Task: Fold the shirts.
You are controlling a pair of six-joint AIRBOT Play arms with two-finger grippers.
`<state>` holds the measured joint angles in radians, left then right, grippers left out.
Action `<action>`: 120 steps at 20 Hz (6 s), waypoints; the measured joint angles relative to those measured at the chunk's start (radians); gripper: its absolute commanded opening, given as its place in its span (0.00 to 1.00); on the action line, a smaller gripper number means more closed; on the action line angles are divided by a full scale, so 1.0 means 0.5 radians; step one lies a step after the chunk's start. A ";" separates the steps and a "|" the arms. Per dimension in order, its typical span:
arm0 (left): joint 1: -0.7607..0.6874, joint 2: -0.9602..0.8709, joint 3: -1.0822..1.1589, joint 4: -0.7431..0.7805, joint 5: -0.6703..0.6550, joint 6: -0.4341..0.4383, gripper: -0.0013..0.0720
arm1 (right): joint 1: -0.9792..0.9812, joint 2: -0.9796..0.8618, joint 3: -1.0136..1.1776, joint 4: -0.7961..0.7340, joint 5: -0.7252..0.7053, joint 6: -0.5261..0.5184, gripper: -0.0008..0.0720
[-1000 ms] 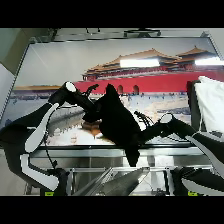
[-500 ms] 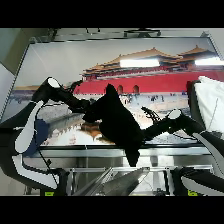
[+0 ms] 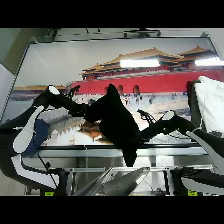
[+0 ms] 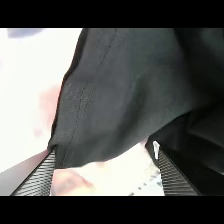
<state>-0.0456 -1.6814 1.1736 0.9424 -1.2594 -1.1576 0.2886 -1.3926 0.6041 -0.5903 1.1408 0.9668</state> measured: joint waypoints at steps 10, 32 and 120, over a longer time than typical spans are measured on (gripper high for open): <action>-0.260 -0.075 0.027 0.001 0.114 0.014 0.05 | 0.056 -0.040 -0.002 0.050 -0.017 -0.005 0.03; -0.197 -0.079 0.355 -0.005 -0.182 -0.024 0.05 | 0.165 -0.111 0.002 0.386 -0.146 -0.247 0.47; -1.066 0.157 -0.563 -0.990 0.524 -0.111 0.04 | -0.894 -0.516 1.226 0.103 0.124 -0.127 0.03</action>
<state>-0.5785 -1.6028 0.8921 0.4477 -0.9974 -1.2129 -0.1585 -1.6505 1.2171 -0.5388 1.2030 0.9031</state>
